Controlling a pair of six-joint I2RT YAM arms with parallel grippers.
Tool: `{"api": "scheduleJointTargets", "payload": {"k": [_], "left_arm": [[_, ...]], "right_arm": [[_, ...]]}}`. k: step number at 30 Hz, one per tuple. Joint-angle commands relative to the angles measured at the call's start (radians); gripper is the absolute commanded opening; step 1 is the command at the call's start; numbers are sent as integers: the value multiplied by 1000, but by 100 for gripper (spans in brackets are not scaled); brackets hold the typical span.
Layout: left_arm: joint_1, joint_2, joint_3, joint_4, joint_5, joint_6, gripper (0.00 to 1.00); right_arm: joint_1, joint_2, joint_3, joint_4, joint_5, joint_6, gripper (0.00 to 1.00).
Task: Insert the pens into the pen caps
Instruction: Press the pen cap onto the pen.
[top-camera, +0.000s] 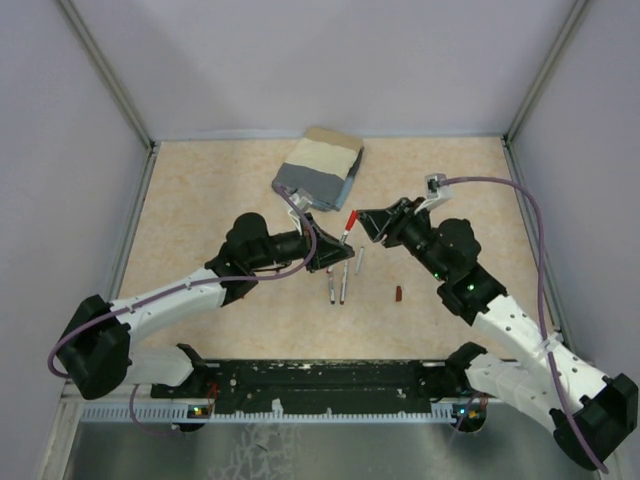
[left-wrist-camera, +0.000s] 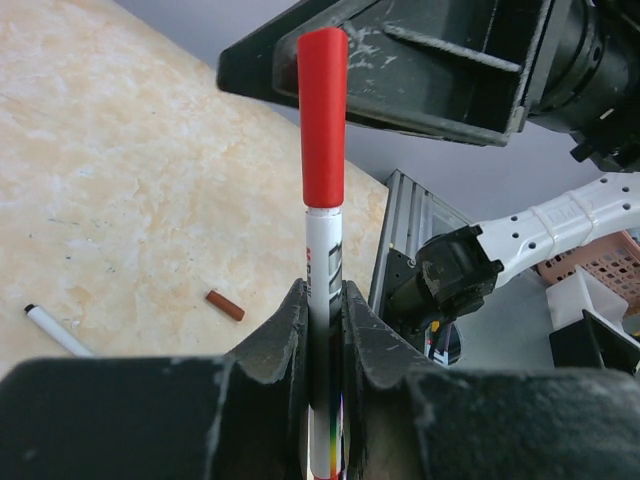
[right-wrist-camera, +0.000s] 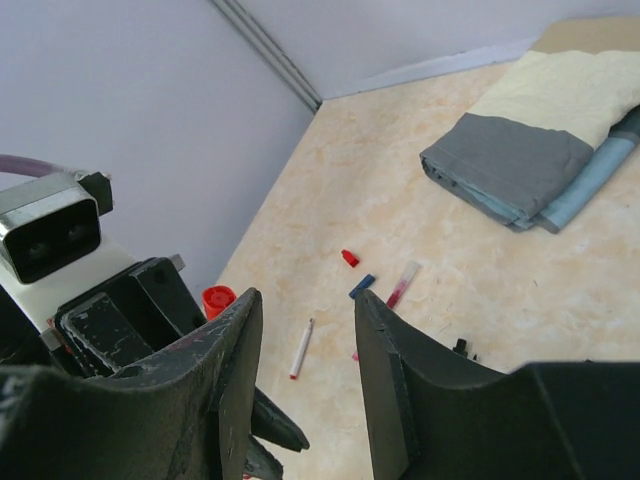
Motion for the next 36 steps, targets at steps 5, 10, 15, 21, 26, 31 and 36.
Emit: {"api": "scheduleJointTargets", "payload": {"k": [5,10,15,21,26,31,36], "left_arm": [[-3,17,17,47,40,-5,0],[-3,14,17,48,35,-8,0],[-3,18,16,51,37,-8,0],[-3,23,12,59,45,-12,0],[-3,27,15,58,56,-11,0],[-3,27,15,57,62,-10,0],[-3,28,17,57,62,-7,0]], "right_arm": [[3,24,15,195,-124,27,42],[4,-10,16,118,-42,21,41],[3,-66,18,49,96,11,40],[4,-86,3,182,30,-9,40],[3,-9,35,222,-102,6,40],[3,53,55,195,-152,20,40],[3,81,59,204,-200,23,31]]}}
